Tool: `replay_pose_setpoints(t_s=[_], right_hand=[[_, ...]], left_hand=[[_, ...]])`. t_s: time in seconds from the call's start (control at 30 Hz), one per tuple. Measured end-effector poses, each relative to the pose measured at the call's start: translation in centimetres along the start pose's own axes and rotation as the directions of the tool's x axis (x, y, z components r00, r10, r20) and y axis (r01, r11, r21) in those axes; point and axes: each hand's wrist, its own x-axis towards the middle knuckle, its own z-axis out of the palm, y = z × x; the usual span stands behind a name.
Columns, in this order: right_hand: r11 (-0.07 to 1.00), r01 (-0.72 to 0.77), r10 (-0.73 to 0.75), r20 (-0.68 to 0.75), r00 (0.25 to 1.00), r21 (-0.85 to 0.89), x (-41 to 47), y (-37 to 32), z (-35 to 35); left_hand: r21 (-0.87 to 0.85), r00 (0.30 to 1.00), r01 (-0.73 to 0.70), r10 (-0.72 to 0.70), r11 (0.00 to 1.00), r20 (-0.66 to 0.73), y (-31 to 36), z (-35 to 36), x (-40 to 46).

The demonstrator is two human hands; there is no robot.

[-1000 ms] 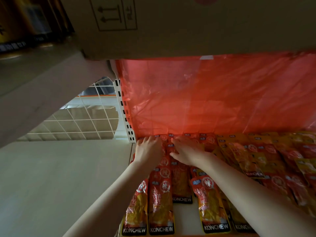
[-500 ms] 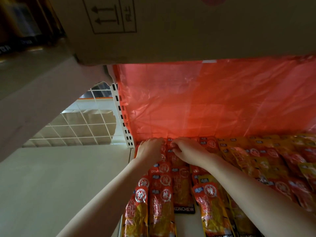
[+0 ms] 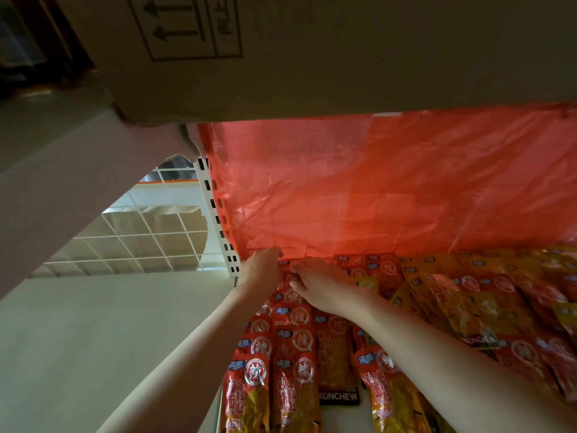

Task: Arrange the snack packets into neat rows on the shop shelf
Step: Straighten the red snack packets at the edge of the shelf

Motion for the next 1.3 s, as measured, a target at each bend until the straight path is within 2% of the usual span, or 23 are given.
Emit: replay_pose_setpoints(t_s=[0.17,0.3,0.4,0.5,0.6,0.7,0.83,0.97,1.1,1.3], right_hand=[[0.997,-0.01,0.011,0.012,1.0,-0.073,0.1,0.1,0.1],[1.0,0.002,-0.002,0.033,0.999,-0.003,0.1,0.2,0.3],[0.994,0.016,-0.012,-0.035,0.999,0.112,-0.1,0.9,0.5],[0.993,-0.031,0.044,-0.107,0.993,0.118,-0.4,2.2,0.0],[0.989,-0.122,0.125,-0.035,0.992,0.079,-0.6,3.0,-0.4],[0.984,-0.175,0.173,0.05,0.984,0.037,-0.6,3.1,-0.1],[0.987,-0.157,0.157,0.035,0.987,-0.017,-0.4,2.8,0.2],[0.994,-0.11,0.111,0.051,0.993,-0.023,-0.7,2.7,-0.1],[0.986,-0.106,0.117,-0.082,0.99,0.129,-1.5,2.6,-1.3],[0.97,-0.07,0.139,-0.298,0.944,0.232,-3.8,3.2,-4.3]], left_hand=[[0.072,0.998,-0.001,-0.003,0.997,0.065,0.2,0.4,0.2],[0.237,0.986,-0.059,0.02,0.97,0.165,-0.2,0.6,0.0],[0.239,0.991,-0.062,0.032,0.969,0.128,-0.5,0.7,-0.2],[0.154,0.995,-0.062,0.049,0.986,0.083,-0.7,0.6,-0.3],[0.105,0.997,-0.079,0.078,0.991,0.007,-0.4,0.3,-0.7],[0.146,0.991,-0.133,0.136,0.98,-0.01,0.3,0.1,-1.6],[0.188,0.972,-0.236,0.235,0.953,0.029,1.1,0.4,-3.0],[0.201,0.97,-0.238,0.243,0.95,0.004,1.2,0.8,-4.1],[0.159,0.963,-0.246,0.26,0.956,-0.075,1.2,-0.2,-5.5],[0.124,0.929,-0.318,0.335,0.94,-0.156,2.2,-2.2,-8.6]])
